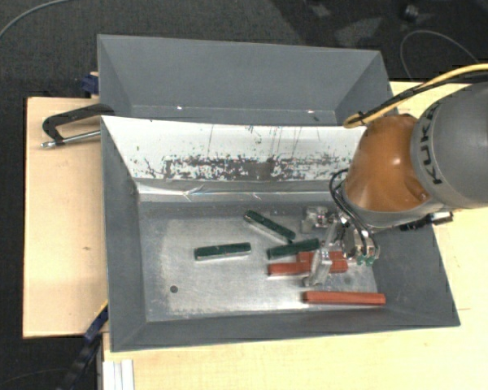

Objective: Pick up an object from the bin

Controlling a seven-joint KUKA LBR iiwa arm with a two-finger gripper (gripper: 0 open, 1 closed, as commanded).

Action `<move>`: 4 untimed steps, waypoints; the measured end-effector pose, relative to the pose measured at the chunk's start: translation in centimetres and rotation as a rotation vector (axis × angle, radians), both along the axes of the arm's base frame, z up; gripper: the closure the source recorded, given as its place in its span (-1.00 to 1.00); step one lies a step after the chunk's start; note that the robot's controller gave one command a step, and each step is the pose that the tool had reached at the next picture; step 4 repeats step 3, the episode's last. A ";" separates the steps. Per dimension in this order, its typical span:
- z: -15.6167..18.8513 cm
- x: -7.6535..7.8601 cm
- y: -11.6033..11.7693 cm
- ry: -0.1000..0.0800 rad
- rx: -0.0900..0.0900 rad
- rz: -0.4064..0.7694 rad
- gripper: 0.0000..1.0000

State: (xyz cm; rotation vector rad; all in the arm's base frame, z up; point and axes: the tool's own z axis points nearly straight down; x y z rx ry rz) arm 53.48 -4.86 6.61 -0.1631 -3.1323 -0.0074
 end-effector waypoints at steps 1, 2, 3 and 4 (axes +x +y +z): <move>0.5 0.1 -0.5 -0.006 -0.004 -0.004 1.00; 16.5 -0.3 -2.2 -0.019 -0.007 0.009 1.00; 16.3 -2.6 -2.5 -0.006 -0.004 0.298 1.00; 16.3 -2.6 -2.5 -0.006 -0.004 0.298 1.00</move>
Offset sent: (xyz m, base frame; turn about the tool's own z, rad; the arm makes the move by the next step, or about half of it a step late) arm 0.0000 0.0000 0.0000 0.0000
